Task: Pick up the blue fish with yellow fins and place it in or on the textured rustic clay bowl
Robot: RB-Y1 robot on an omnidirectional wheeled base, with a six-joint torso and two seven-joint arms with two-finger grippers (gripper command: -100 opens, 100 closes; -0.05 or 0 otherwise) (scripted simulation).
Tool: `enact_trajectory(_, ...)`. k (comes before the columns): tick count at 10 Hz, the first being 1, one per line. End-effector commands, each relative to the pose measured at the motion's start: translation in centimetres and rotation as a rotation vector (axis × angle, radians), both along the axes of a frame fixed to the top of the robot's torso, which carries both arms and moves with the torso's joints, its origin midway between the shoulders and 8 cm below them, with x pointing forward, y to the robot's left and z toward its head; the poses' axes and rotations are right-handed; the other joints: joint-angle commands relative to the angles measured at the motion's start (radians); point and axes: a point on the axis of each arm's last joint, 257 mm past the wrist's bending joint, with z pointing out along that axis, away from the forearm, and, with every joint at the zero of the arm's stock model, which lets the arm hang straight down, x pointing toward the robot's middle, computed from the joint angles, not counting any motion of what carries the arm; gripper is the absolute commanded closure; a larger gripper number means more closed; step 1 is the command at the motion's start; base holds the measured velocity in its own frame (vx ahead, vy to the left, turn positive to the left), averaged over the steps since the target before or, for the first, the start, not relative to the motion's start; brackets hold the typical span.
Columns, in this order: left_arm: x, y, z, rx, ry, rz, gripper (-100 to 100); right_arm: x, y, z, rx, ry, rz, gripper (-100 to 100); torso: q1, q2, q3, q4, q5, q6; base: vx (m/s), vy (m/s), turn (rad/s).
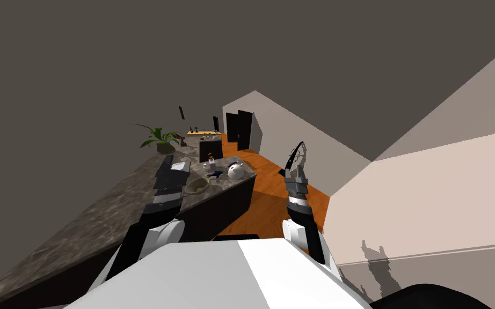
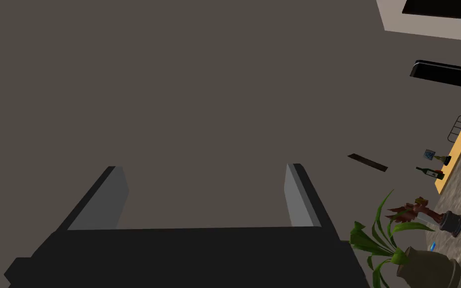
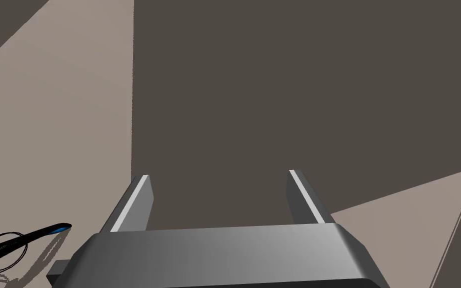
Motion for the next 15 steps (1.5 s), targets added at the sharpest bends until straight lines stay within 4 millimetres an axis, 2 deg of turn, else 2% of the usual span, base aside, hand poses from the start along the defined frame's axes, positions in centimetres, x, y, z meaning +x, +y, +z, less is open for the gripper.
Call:
enact_trajectory(1,0.3,0.1,-0.2,0.003,0.011,-0.023,-100,0.0,0.0,0.0,0.000,0.000,0.000,0,0.000,0.000,0.000,0.000,0.000,0.000,0.001,-0.018,-0.109)
enact_trajectory(8,3.0,2.3,-2.3,-0.084,0.116,-0.129,-100,0.0,0.0,0.0,0.000,0.000,0.000,0,-0.002,0.001,0.000,0.000,-0.001,0.000,-0.009,-0.042,-0.182)
enact_trajectory(15,6.6,6.6,-5.7,-0.242,0.268,-0.184,-100,0.0,0.0,0.0,0.000,0.000,0.000,0,0.001,0.001,0.000,0.000,0.000,0.000,-0.007,-0.001,-0.249)
